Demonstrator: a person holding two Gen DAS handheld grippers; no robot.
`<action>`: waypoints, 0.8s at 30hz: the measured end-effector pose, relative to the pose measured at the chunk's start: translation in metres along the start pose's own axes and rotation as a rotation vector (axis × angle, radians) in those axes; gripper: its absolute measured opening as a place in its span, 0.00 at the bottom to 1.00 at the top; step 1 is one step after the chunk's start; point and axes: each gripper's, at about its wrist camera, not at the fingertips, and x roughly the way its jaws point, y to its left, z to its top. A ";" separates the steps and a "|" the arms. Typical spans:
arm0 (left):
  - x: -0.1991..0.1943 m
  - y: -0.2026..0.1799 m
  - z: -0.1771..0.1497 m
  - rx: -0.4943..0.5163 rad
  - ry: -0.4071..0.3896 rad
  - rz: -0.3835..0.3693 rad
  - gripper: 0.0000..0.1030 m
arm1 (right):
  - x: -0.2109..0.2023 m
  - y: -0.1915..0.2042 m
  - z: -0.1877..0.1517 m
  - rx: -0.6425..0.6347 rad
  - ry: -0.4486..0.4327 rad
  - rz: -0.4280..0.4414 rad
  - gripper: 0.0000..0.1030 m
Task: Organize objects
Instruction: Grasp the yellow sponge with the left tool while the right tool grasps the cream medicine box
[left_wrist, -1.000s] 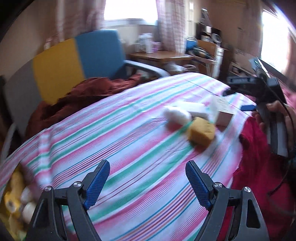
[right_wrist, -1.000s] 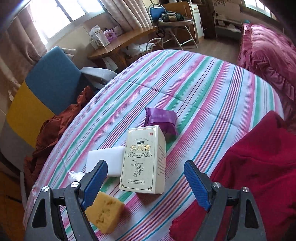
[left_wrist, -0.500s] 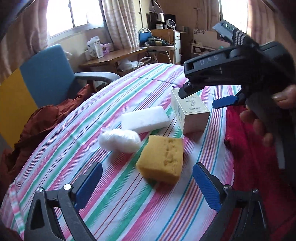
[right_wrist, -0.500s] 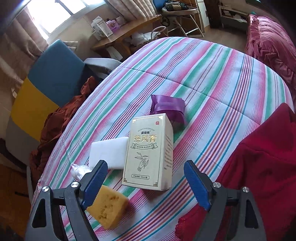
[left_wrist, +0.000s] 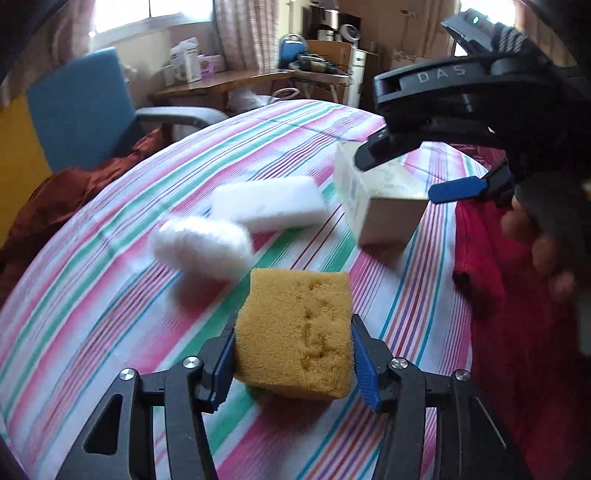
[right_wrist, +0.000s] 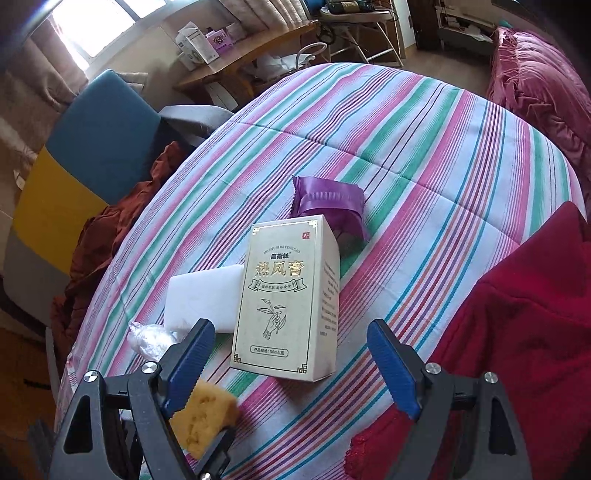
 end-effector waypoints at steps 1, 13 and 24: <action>-0.007 0.005 -0.009 -0.029 -0.003 0.010 0.54 | 0.001 0.000 0.000 -0.004 0.000 -0.006 0.84; -0.081 0.036 -0.108 -0.299 -0.041 0.152 0.55 | 0.019 0.019 -0.001 -0.103 0.023 -0.061 0.84; -0.073 0.031 -0.118 -0.256 -0.065 0.184 0.56 | 0.033 0.024 0.000 -0.197 0.034 -0.172 0.55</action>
